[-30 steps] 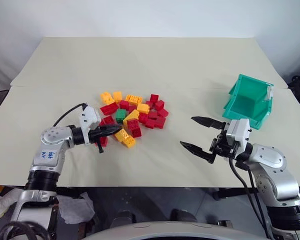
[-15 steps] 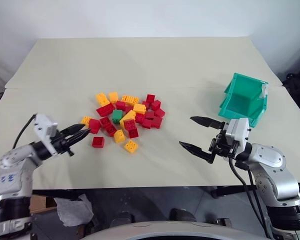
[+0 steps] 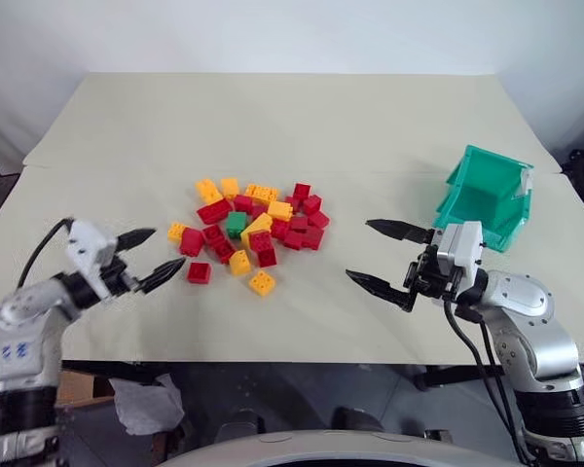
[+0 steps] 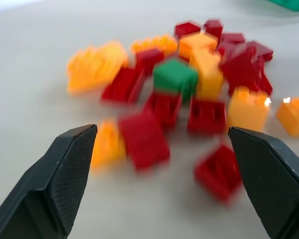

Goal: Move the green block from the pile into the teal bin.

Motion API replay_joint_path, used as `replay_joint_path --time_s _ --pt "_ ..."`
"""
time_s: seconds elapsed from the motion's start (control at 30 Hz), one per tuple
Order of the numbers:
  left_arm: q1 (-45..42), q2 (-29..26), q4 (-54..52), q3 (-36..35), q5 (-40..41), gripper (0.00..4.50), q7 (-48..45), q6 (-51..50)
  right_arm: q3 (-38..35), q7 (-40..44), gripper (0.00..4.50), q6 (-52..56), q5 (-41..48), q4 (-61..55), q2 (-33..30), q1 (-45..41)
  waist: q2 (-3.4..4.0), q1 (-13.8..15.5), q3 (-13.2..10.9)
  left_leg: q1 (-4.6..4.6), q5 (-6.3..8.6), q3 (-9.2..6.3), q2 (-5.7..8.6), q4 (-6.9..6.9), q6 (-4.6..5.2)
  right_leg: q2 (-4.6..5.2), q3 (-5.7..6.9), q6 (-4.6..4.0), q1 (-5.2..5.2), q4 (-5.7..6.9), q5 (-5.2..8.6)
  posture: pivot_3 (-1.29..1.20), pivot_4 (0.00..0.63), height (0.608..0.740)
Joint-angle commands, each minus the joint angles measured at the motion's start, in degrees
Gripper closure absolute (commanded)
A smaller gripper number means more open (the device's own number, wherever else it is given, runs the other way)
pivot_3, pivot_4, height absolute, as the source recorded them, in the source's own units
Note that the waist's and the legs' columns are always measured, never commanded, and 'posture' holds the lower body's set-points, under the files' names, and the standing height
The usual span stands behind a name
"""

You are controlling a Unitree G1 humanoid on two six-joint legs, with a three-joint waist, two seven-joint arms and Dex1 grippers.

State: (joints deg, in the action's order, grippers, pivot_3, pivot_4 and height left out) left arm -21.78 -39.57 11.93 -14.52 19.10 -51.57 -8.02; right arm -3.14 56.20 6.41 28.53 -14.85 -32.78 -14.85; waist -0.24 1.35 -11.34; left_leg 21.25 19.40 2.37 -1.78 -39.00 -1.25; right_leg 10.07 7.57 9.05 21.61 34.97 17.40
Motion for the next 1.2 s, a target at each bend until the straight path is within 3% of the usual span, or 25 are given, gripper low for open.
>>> replay_joint_path --time_s 0.03,0.2,0.37,0.73,0.83,1.03,1.2 --pt "-7.7 -1.5 7.9 5.0 -4.4 0.01 -3.2 3.6 -0.9 0.4 0.0 0.0 1.1 -0.7 -0.1 -0.3 0.0 -0.1 0.0 -0.01 0.01 0.02 0.0 0.01 0.01 0.0 0.0 0.0 0.0 0.01 0.0 0.0 0.15 0.74" --pt "-23.2 -0.5 24.1 12.9 -10.1 0.01 -10.1 8.2 -2.0 -0.5 0.0 0.5 1.4 -2.4 -0.6 1.1 -0.01 -0.2 0.0 0.05 0.01 0.09 0.0 0.09 0.01 -0.04 0.01 0.01 0.13 -0.02 0.0 0.0 0.15 0.74" --pt "-33.0 2.3 37.8 17.7 -15.2 0.01 -12.0 13.1 -2.5 -2.3 0.0 0.9 1.0 -4.6 -0.3 3.2 -0.03 -0.1 0.0 0.08 0.01 0.11 0.0 0.07 0.01 -0.04 0.01 0.02 0.13 -0.02 -0.01 0.0 0.15 0.74" --pt "-39.9 5.7 51.8 21.5 -21.3 0.01 -15.4 20.0 -3.9 -5.3 0.0 1.2 1.2 -7.6 -0.5 5.9 -0.07 -0.1 0.0 0.07 0.02 0.13 0.0 0.03 0.02 -0.03 0.0 0.03 0.13 0.0 -0.01 0.0 0.15 0.74" --pt "-40.9 6.1 54.4 22.1 -22.8 0.59 -14.5 20.7 -4.1 -5.8 0.0 1.3 1.2 -8.2 -0.6 6.3 -0.07 -0.1 0.0 0.07 0.02 0.13 0.0 0.03 0.03 -0.03 -0.01 0.03 0.12 0.0 -0.01 0.0 0.15 0.74" --pt "-42.9 7.4 57.3 21.3 -23.1 2.35 -13.5 20.5 -4.7 -6.3 0.0 1.2 1.4 -8.7 -0.8 6.9 -0.07 -0.2 0.0 0.05 0.02 0.13 0.0 0.0 0.04 -0.03 -0.01 0.03 0.12 0.04 -0.01 0.0 0.15 0.74" --pt "-44.7 7.0 57.8 19.4 -21.8 2.39 -15.4 21.0 -5.1 -6.3 0.0 1.4 1.3 -8.9 -0.9 7.0 -0.08 -0.1 0.0 0.06 0.03 0.13 0.0 -0.01 0.04 -0.03 -0.01 0.03 0.11 0.03 -0.01 0.0 0.15 0.74"
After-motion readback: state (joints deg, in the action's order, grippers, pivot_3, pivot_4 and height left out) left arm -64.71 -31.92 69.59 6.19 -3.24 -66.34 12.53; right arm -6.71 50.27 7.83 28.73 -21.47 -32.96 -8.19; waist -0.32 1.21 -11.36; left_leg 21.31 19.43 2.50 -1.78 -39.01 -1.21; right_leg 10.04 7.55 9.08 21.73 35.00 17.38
